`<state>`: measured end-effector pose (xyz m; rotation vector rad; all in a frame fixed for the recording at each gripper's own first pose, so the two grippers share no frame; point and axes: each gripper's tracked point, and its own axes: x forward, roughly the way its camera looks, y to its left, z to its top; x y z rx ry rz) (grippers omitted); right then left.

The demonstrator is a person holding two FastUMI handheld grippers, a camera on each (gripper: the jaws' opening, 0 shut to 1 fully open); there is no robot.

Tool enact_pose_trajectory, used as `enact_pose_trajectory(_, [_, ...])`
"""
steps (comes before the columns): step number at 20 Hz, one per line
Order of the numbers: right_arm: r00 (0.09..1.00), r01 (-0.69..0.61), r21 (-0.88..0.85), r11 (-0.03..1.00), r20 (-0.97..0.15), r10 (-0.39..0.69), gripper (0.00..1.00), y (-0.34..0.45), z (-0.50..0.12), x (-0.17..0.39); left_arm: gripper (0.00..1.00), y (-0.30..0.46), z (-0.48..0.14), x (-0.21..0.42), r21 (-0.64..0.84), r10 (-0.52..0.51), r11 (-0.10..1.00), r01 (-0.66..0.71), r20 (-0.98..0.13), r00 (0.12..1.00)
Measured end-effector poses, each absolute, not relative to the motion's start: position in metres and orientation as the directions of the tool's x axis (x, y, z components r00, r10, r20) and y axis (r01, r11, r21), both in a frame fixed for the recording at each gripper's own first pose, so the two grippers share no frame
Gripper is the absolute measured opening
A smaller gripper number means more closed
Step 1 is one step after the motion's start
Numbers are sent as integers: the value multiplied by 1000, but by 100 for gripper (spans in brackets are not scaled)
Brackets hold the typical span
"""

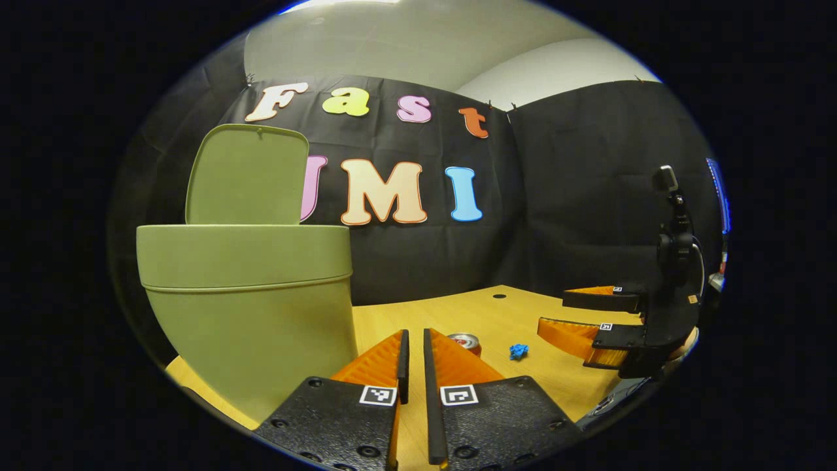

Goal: Press the lid of the desktop garbage bin to open it, pick up the crumpled paper on the desktop and throw it into the bin, then pick up the pop can on the desktop and drop it into the bin, and finally close the garbage bin lid.

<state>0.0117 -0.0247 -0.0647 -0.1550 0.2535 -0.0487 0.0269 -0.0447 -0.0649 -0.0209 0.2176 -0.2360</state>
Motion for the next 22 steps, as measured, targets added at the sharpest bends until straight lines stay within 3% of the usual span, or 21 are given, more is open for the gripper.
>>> enact_pose_trajectory(4, [961, 42, -177, 983, -262, -88, 98, -36, -70, 16, 30, -45, -77, 27, -35, -237, 971, 236, -237, 942])
enact_pose_trajectory(11, [929, 53, -219, 974, -346, -129, 98, -71, -88, 39, 53, -53, -83, 27, 3, -258, 964, 266, -238, 936])
enact_pose_trajectory(13, [914, 44, -257, 965, -379, -143, 99, -80, -95, 44, 65, -55, -82, 27, 10, -265, 962, 274, -229, 937])
enact_pose_trajectory(16, [887, -3, -283, 959, -444, -128, 99, -83, -111, 54, 97, -53, -86, 27, 24, -261, 961, 274, -235, 936])
enact_pose_trajectory(19, [837, -64, -276, 959, -538, -99, 99, -87, -139, 59, 94, -54, -87, 29, 9, -263, 962, 273, -233, 936])
enact_pose_trajectory(20, [817, -81, -272, 959, -570, -92, 99, -91, -147, 63, 99, -56, -88, 29, 5, -267, 961, 275, -234, 935])
enact_pose_trajectory(22, [778, -99, -258, 961, -623, -87, 99, -97, -158, 65, 94, -58, -91, 28, 3, -274, 959, 283, -240, 931])
